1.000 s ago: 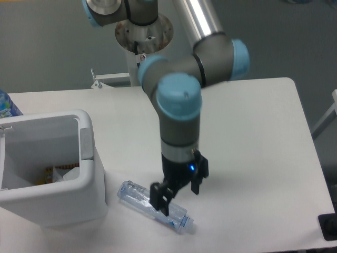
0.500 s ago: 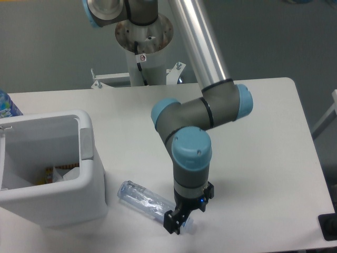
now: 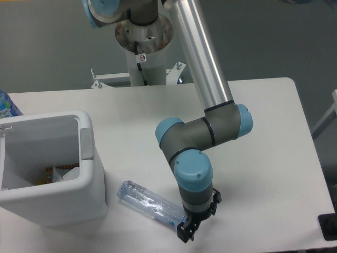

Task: Place the trash in the trash can
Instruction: 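Adjust the gripper around the bottle's cap end and close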

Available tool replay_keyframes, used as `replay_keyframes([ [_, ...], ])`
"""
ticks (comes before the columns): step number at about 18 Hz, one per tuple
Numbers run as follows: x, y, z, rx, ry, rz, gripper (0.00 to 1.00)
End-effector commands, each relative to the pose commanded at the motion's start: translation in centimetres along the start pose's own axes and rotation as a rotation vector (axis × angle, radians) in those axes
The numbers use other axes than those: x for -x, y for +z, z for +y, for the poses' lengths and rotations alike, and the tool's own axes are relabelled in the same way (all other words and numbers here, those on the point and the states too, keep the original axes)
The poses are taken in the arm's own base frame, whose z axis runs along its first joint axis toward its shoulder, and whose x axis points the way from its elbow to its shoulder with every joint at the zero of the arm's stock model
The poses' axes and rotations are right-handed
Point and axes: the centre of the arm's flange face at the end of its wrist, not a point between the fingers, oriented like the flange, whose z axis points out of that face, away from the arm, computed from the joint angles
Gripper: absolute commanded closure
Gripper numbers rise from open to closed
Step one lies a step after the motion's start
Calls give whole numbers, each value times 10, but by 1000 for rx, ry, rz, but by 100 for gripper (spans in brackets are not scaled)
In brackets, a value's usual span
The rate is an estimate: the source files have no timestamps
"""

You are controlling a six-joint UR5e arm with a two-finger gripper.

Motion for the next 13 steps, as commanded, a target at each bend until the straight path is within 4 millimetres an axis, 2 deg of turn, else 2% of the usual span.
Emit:
replay_keyframes([
  [7,-4,18,11,11,1,-43,0],
  [13,-14,18,21,24,18,-38,19],
])
